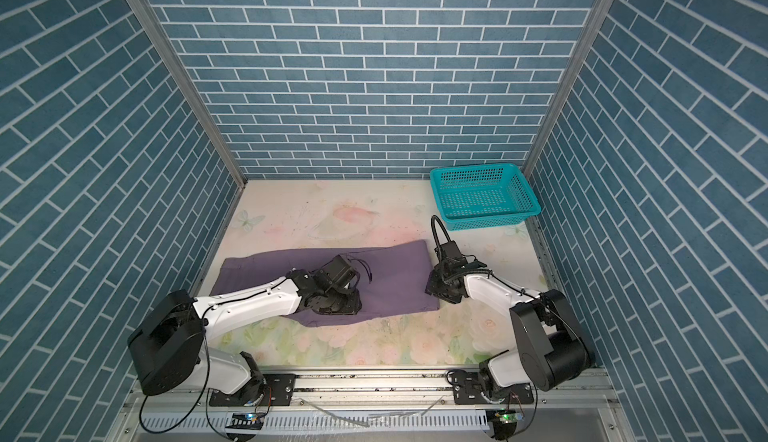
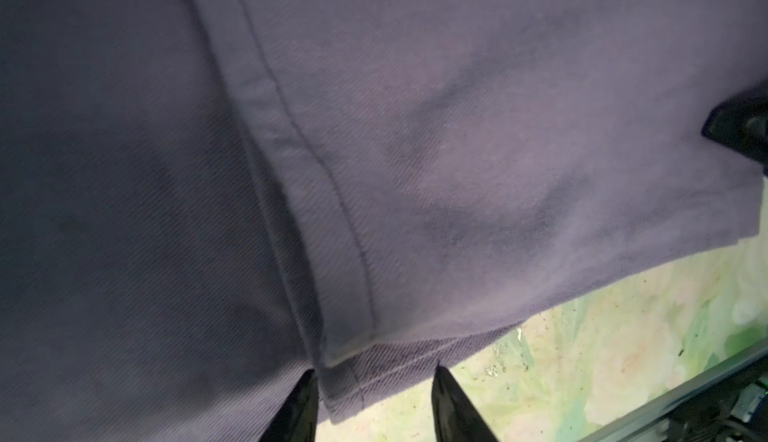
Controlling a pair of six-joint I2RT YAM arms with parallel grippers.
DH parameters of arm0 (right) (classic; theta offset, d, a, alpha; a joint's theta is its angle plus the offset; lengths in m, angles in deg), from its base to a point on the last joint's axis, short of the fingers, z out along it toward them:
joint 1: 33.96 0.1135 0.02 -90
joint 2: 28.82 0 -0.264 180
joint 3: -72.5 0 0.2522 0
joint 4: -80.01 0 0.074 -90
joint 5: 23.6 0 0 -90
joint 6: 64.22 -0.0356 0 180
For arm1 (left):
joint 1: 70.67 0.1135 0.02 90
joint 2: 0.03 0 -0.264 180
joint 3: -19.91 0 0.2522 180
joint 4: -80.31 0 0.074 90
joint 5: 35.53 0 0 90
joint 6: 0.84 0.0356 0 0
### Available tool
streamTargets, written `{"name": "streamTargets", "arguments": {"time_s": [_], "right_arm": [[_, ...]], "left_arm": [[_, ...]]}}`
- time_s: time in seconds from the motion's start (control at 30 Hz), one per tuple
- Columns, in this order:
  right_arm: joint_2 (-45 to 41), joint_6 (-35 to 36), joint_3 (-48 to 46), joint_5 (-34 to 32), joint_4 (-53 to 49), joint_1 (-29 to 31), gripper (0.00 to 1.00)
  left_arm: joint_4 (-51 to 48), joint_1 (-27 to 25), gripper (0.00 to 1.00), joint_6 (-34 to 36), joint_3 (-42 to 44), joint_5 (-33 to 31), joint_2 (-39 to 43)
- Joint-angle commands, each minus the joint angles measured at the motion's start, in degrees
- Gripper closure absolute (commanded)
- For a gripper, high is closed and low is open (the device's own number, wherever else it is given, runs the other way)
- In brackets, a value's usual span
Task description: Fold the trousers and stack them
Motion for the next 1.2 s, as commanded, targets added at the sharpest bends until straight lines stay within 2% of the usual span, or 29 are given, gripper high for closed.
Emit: {"name": "streamTargets", "arguments": {"time_s": [0.0, 0.13, 0.37, 0.57, 0.6, 0.63, 0.67, 0.73, 0.9, 1.17], "right_arm": [[1.52, -1.82, -1.87, -0.41, -2.27, -0.38, 0.46], [1.52, -1.85, -1.78, -0.48, -2.21, -0.34, 0.46], [2.65, -1.65, -1.81, -0.50, -2.17, -0.34, 0.46], [3.37, -1.48, -1.69, 0.11, -1.69, -0.34, 0.46], [3.37, -1.47, -1.61, 0.05, -1.76, -0.30, 0.46], [3.32, -1.47, -1.64, 0.04, -1.68, -0.33, 0.46], [3.28, -1.41, -1.64, 0.04, -1.75, -0.33, 0.46], [3.12, -1.38, -1.64, -0.01, -1.69, -0.34, 0.46], [3.00, -1.25, -1.77, -0.08, -1.74, -0.34, 0.46], [3.10, -1.47, -1.71, -0.26, -1.34, -0.34, 0.46]], "left_arm": [[1.69, -0.78, 0.62, -0.43, -0.76, 0.56, -2.41], [1.55, -0.89, 0.83, -1.42, -0.62, 1.26, -4.29], [-0.81, -2.08, 1.00, -2.86, -0.14, 0.10, -0.81], [-3.14, -2.66, 1.00, -4.39, 1.66, -2.00, 2.15], [-4.04, -2.64, 0.92, -4.23, 1.31, -3.48, 2.93], [-4.87, -2.60, 0.78, -3.62, 0.65, -5.02, 3.61], [-5.67, -2.49, 0.69, -2.85, -0.01, -6.31, 3.97], [-7.61, -1.96, 0.59, -0.93, -2.42, -8.83, 3.84], [-6.89, 0.31, 0.60, 1.89, -5.05, -9.62, 0.67], [-2.26, 0.87, 0.64, 1.64, -4.23, -7.03, -4.58]]}}
